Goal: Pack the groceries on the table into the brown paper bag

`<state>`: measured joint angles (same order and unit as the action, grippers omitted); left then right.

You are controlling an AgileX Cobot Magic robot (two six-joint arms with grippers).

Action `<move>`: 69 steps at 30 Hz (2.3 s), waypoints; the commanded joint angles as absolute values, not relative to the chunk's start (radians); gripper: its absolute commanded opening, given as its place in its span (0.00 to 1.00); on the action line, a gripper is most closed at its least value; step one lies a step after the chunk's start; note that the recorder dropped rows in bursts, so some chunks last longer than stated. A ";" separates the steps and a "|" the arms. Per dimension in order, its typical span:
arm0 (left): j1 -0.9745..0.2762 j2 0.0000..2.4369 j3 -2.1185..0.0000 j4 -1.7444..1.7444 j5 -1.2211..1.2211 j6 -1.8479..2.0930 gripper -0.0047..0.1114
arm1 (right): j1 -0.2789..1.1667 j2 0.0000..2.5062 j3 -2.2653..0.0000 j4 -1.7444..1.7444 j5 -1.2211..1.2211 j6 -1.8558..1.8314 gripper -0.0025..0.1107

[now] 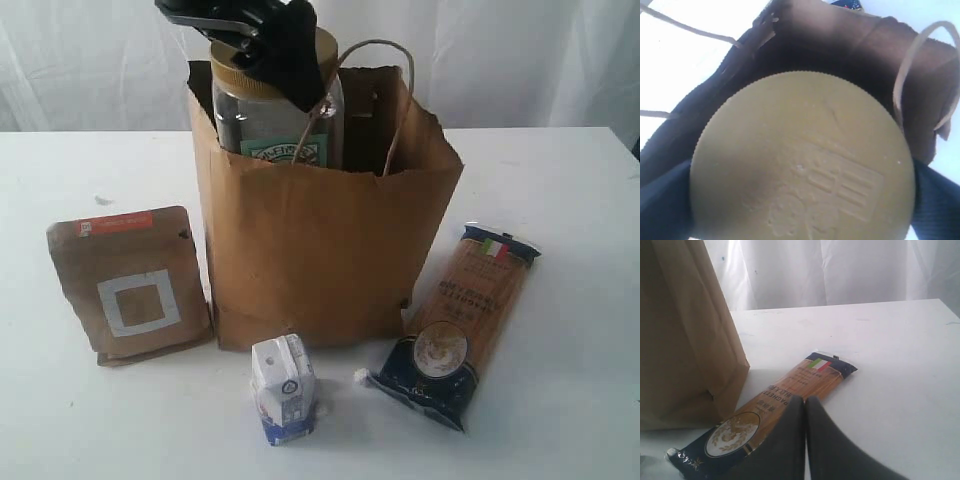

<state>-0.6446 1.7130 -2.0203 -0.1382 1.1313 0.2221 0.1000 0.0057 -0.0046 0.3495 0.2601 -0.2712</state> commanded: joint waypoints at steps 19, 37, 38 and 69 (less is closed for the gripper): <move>-0.650 1.672 -2.046 -0.153 1.221 0.232 0.95 | 0.097 0.000 0.000 0.339 0.252 -0.277 0.02; -0.650 1.676 -2.046 -0.187 1.221 0.239 0.95 | 0.097 0.000 0.000 0.627 -0.065 0.108 0.02; -0.650 1.677 -2.046 -0.195 1.221 0.239 0.95 | 0.099 0.000 -0.004 0.625 -0.062 0.163 0.02; -0.650 1.675 -1.945 -0.232 1.221 0.344 0.95 | 0.259 1.254 -1.145 1.462 0.955 -1.289 0.02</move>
<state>-0.6448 1.6921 -1.9506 -0.1973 1.1313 0.3341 0.2346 1.2340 -1.1243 1.4519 0.9301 -1.2641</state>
